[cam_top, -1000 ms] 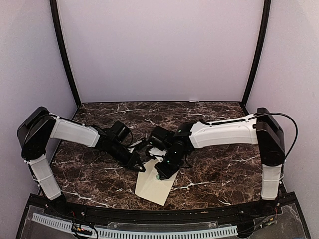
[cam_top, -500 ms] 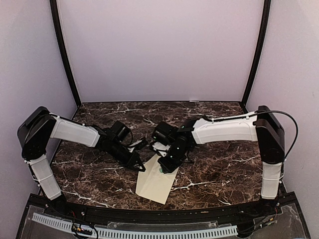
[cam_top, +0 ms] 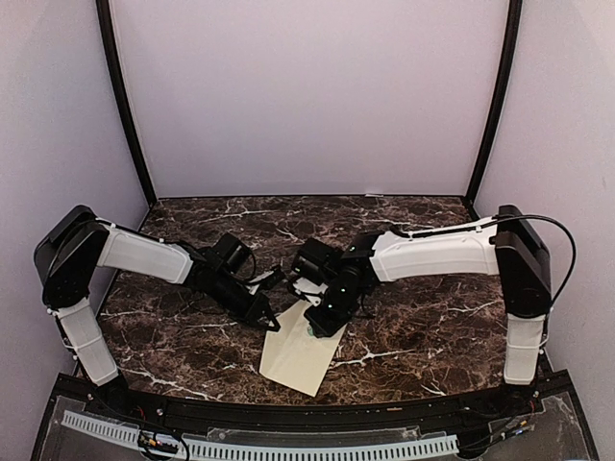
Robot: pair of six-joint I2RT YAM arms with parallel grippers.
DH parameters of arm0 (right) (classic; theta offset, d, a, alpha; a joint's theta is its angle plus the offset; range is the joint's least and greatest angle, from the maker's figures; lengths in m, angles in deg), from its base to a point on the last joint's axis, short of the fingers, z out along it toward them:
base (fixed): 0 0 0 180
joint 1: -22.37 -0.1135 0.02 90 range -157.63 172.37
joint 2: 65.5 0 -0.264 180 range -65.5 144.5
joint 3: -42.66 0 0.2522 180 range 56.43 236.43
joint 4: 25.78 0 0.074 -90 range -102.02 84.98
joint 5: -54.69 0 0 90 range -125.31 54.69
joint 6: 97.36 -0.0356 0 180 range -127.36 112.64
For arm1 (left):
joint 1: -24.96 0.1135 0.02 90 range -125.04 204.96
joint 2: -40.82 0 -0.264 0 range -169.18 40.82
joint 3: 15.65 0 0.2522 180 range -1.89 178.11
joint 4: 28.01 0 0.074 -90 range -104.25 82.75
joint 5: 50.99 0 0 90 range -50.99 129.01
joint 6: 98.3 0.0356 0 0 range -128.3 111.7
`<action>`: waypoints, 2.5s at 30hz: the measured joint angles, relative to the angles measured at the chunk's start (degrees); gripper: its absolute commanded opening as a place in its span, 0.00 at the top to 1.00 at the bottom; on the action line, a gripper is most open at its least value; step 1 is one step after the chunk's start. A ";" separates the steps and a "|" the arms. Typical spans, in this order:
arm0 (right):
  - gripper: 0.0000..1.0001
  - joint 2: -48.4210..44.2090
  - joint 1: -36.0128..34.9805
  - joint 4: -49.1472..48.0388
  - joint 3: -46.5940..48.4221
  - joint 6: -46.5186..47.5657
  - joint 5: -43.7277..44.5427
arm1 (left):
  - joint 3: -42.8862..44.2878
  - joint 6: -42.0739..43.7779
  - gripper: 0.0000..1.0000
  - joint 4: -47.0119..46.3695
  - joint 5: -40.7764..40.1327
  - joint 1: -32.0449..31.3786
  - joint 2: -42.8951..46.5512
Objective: Place the letter into the envelope and seal it
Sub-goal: Paint the envelope at the center of the board.
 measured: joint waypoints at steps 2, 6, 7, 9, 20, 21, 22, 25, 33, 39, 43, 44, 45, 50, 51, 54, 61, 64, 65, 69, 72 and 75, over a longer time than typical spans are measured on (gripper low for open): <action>0.98 -0.39 -0.66 0.17 -0.50 -0.17 -0.13 | 0.00 0.00 1.00 0.15 -0.17 0.00 -0.13; 0.98 -0.92 -1.88 0.48 -1.14 -0.79 -0.55 | 0.00 0.00 1.00 0.59 -0.46 0.00 -0.44; 0.98 -1.01 -2.14 0.52 -1.25 -0.98 -0.70 | 0.00 -0.02 1.00 0.72 -0.50 0.00 -0.46; 0.98 -1.16 -2.67 0.59 -1.40 -1.27 -1.29 | 0.00 0.00 1.00 0.96 -0.63 0.00 -0.46; 0.98 -1.16 -5.46 0.68 -1.42 -2.36 -4.85 | 0.00 0.00 1.00 1.57 -0.85 -0.24 -0.48; 0.98 -1.16 -5.73 0.68 -1.42 -2.51 -5.07 | 0.00 -0.02 1.00 1.70 -0.85 -0.28 -0.48; 0.98 -1.16 -5.95 0.68 -1.42 -2.67 -5.27 | 0.00 0.00 1.00 1.84 -0.85 -0.35 -0.50; 0.98 -1.16 -6.32 0.70 -1.42 -2.95 -6.12 | 0.00 -0.02 1.00 1.97 -0.85 -0.39 -0.50; 0.98 -1.16 -6.36 0.79 -1.44 -3.69 -6.16 | 0.00 -0.02 1.00 1.97 -0.83 -0.39 -0.55; 0.98 -1.40 -4.79 0.48 -2.34 -3.72 -6.62 | 0.00 0.00 1.00 1.92 -0.85 -0.37 -0.55; 0.99 -1.68 -3.56 0.00 -3.04 -3.34 -7.26 | 0.00 0.00 1.00 1.73 -0.85 -0.33 -0.55; 0.99 -1.75 -3.30 -0.13 -3.19 -3.28 -7.37 | 0.00 0.00 1.00 1.57 -0.85 -0.33 -0.55; 0.99 -1.86 -2.97 -0.39 -3.43 -3.13 -7.48 | 0.00 0.00 1.00 1.42 -0.87 -0.26 -0.55; 0.99 -2.47 -1.09 -1.88 -4.76 -2.19 -7.52 | 0.04 0.00 1.00 0.76 -0.90 -0.22 -0.55; 0.99 -2.56 -0.70 -2.14 -4.98 -2.01 -7.54 | 0.04 0.00 1.00 0.59 -0.90 -0.22 -0.55; 0.99 -2.69 0.31 -2.49 -5.22 -1.40 -7.28 | 0.11 -0.02 1.00 0.09 -0.94 -0.22 -0.55; 0.99 -2.69 2.27 -2.84 -5.14 -0.28 -5.01 | 0.31 0.00 1.00 -0.50 -0.94 -0.22 -0.55; 0.99 -2.69 2.86 -2.93 -5.09 0.13 -3.80 | 0.31 0.00 1.00 -0.50 -0.94 -0.22 -0.55; 0.99 -2.69 2.97 -2.97 -5.07 0.20 -3.45 | 0.31 0.00 1.00 -0.61 -0.94 -0.22 -0.55; 0.99 -2.62 3.43 -2.80 -4.79 0.39 -1.86 | 0.33 0.00 1.00 -0.66 -0.94 -0.22 -0.55; 0.99 -2.40 3.82 -2.25 -4.22 0.57 -1.42 | 0.33 0.00 1.00 -0.66 -0.94 -0.22 -0.55; 0.99 -2.10 3.76 -1.60 -3.58 0.59 -1.20 | 0.33 0.00 1.00 -0.66 -0.94 -0.22 -0.55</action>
